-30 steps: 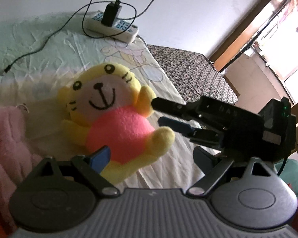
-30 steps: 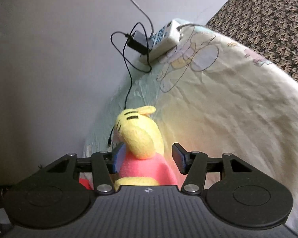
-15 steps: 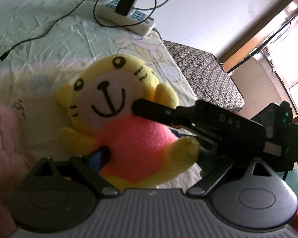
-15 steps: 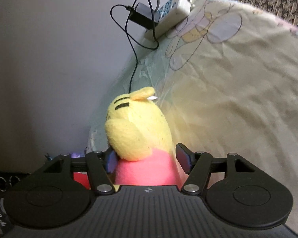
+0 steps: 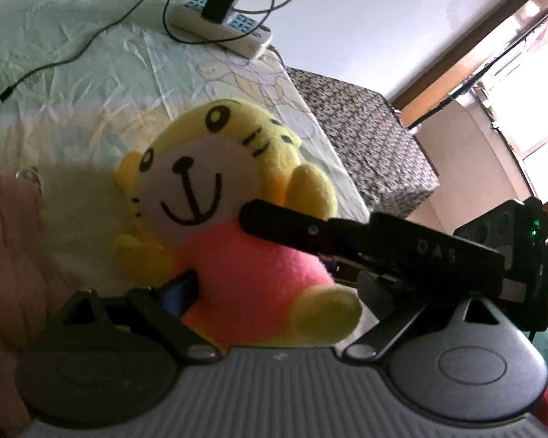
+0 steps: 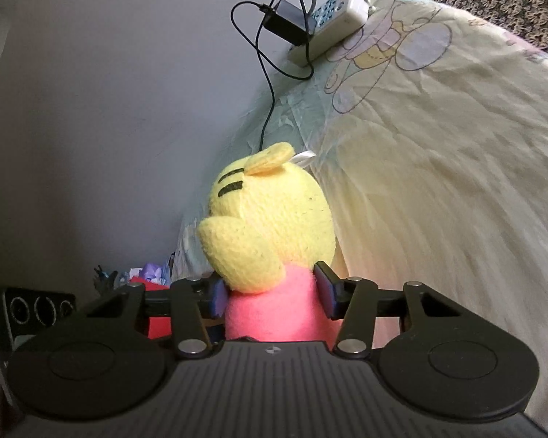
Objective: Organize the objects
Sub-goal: 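Lift the yellow tiger plush with the right tool toward the red box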
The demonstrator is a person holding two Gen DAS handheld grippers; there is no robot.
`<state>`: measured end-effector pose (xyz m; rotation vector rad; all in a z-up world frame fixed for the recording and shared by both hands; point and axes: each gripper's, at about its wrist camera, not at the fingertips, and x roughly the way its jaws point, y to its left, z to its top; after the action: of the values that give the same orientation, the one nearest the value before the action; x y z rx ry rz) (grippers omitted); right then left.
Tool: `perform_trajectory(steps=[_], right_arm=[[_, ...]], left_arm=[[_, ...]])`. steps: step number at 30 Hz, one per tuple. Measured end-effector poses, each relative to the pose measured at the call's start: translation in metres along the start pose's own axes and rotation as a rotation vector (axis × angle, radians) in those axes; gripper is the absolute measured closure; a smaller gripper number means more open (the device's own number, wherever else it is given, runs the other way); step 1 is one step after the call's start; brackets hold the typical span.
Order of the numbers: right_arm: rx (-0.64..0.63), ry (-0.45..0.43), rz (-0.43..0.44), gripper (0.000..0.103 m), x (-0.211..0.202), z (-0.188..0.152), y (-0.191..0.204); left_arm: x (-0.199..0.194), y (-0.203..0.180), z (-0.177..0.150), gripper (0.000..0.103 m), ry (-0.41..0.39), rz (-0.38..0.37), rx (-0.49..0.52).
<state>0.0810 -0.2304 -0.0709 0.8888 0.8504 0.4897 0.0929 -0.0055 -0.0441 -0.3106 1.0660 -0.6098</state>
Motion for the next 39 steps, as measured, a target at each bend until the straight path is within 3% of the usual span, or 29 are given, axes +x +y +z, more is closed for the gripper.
perform_trajectory(steps=[10, 19, 29, 39], right_arm=[[0.003, -0.029, -0.023, 0.052, -0.048, -0.038, 0.015], [-0.016, -0.066, 0.004, 0.052, -0.079, -0.072, 0.041], [-0.051, -0.177, 0.125, 0.052, -0.086, -0.087, 0.09], [-0.134, -0.166, 0.265, 0.052, -0.046, -0.079, 0.145]], left_arm=[[-0.027, -0.04, -0.04, 0.011, 0.024, -0.021, 0.131], [-0.071, -0.061, -0.075, 0.011, -0.012, -0.043, 0.226], [-0.137, -0.068, -0.087, 0.01, -0.178, -0.018, 0.313], [-0.203, -0.042, -0.085, 0.01, -0.36, 0.063, 0.304]])
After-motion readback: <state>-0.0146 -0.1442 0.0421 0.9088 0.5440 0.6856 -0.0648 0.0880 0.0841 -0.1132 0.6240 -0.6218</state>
